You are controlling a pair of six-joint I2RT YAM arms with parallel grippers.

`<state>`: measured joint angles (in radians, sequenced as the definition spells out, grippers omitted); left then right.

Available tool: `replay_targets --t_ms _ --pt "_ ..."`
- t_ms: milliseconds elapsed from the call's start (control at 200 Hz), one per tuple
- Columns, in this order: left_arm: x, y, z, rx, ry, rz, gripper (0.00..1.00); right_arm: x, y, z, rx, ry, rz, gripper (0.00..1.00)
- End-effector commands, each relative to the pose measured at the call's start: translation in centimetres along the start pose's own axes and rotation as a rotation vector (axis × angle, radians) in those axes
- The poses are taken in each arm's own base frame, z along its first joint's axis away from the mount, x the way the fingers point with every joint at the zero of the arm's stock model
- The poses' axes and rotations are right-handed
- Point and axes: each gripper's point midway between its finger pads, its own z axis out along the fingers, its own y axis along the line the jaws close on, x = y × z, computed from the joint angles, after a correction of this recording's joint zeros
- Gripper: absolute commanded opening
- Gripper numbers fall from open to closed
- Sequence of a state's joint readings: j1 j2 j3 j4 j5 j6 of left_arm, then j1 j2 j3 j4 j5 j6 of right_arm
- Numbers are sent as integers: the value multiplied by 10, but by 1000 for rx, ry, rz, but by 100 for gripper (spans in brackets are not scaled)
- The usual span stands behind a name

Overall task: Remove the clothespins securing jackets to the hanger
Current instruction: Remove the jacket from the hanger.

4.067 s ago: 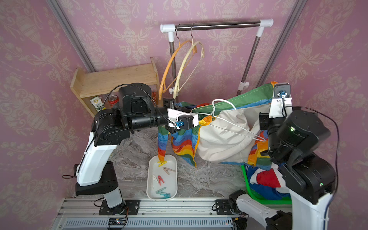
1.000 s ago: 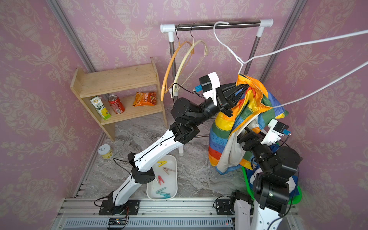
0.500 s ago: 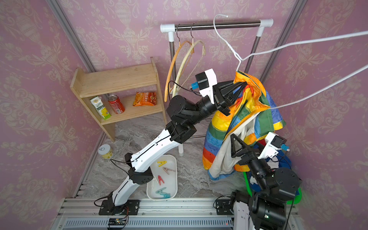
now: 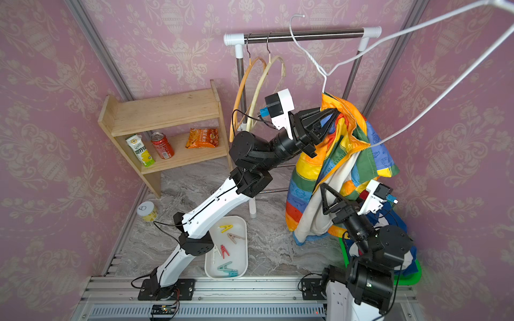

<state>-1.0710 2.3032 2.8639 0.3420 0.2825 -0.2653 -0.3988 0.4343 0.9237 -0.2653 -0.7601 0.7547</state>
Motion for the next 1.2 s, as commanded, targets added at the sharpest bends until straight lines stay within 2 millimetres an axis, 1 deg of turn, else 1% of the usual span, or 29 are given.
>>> replay_targets --t_ms 0,55,90,140,220,280,320,365,430,480,575,655,705,811,841,886,961,981,1051,1121,1146,1166,1176,1196 --pt "-65 -16 -3 17 -144 26 0 -6 19 17 -110 64 -90 100" --pt "-63 -13 -3 5 -139 48 0 2 24 27 -143 125 -115 100" --pt "-62 -10 -3 -10 -138 58 0 10 29 34 -174 172 -149 100" --pt "-60 -4 -3 -22 -137 53 0 25 36 45 -208 243 -166 100" --pt "-59 7 -6 -28 -147 21 0 53 38 63 -199 335 -234 100" --pt "-61 6 -6 -25 -149 22 0 69 43 72 -195 371 -295 100" --pt "-62 7 -6 -28 -147 39 0 75 45 75 -187 382 -323 100" --pt "-63 7 -6 -28 -148 47 0 77 46 78 -176 374 -341 100" --pt "-65 7 -7 -17 -151 45 0 74 40 82 -140 341 -345 100" --pt "-66 5 -7 -8 -152 36 0 67 34 86 -99 304 -347 99" --pt "-69 3 -8 9 -155 20 0 56 16 96 11 242 -344 90" --pt "-70 3 -8 16 -140 5 0 45 5 103 85 182 -343 76" --pt "-69 2 -8 14 -122 -1 0 39 -3 106 129 142 -339 57" --pt "-60 7 -7 -3 -71 -14 0 27 -11 110 189 79 -344 33" --pt "-57 8 -7 -4 -58 -23 0 23 -13 109 208 64 -354 28" --pt "-50 10 -7 -2 -42 -34 0 13 -19 102 260 33 -367 17" --pt "-32 15 -6 -13 -5 -48 0 -9 -31 80 376 -44 -389 6" --pt "-28 16 -6 -16 5 -50 0 -15 -34 72 406 -65 -391 5" --pt "-2 26 -6 -45 57 -56 0 -27 -46 48 498 -79 -402 4" --pt "19 34 -8 -74 99 -65 0 -29 -60 34 582 -24 -408 4" --pt "25 36 -8 -78 112 -69 0 -28 -65 30 610 2 -409 4" --pt "29 37 -8 -80 124 -67 0 -23 -73 28 640 31 -406 3" --pt "32 38 -9 -83 131 -67 0 -30 -69 24 644 20 -402 3" --pt "36 38 -9 -87 143 -68 0 -30 -72 21 663 31 -395 3"
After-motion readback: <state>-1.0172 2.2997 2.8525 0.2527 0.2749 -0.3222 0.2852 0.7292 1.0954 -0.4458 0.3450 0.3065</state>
